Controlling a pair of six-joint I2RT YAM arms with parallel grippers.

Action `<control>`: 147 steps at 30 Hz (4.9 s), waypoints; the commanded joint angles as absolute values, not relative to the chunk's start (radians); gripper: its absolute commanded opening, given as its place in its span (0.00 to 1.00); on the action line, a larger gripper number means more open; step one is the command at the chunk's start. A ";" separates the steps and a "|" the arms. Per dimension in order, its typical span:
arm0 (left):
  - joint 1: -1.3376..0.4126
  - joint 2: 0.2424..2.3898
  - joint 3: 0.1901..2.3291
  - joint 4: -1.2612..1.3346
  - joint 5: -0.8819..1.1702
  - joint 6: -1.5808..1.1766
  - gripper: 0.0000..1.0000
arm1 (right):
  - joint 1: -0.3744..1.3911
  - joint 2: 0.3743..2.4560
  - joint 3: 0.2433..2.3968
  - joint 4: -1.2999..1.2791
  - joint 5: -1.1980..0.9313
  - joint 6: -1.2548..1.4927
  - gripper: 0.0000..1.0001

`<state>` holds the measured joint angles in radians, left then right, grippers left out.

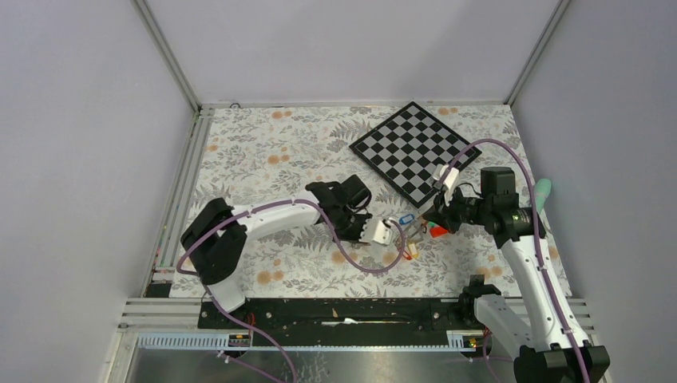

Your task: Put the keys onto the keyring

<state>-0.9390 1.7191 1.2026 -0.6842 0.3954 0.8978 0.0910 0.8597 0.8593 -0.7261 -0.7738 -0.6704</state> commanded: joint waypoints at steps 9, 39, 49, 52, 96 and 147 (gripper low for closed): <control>-0.745 1.528 1.267 -0.634 0.804 0.910 0.00 | 0.092 0.916 0.883 -0.670 -0.955 -0.765 0.00; -0.762 1.494 1.330 -0.670 0.904 1.223 0.00 | 0.430 1.210 0.911 -0.432 -1.164 -0.900 0.00; -0.804 1.502 1.297 -0.687 0.922 1.286 0.00 | 0.463 1.204 0.881 -0.351 -1.188 -0.846 0.00; -0.804 1.495 1.293 -0.687 0.934 1.291 0.00 | 0.463 1.198 0.868 -0.345 -1.184 -0.841 0.00; -0.799 1.510 1.323 -0.835 0.962 1.506 0.00 | 0.506 1.137 0.799 -0.379 -0.940 -1.121 0.00; -0.921 1.625 1.466 -0.900 0.686 1.666 0.00 | 0.556 0.940 0.657 -0.287 -0.870 -1.350 0.00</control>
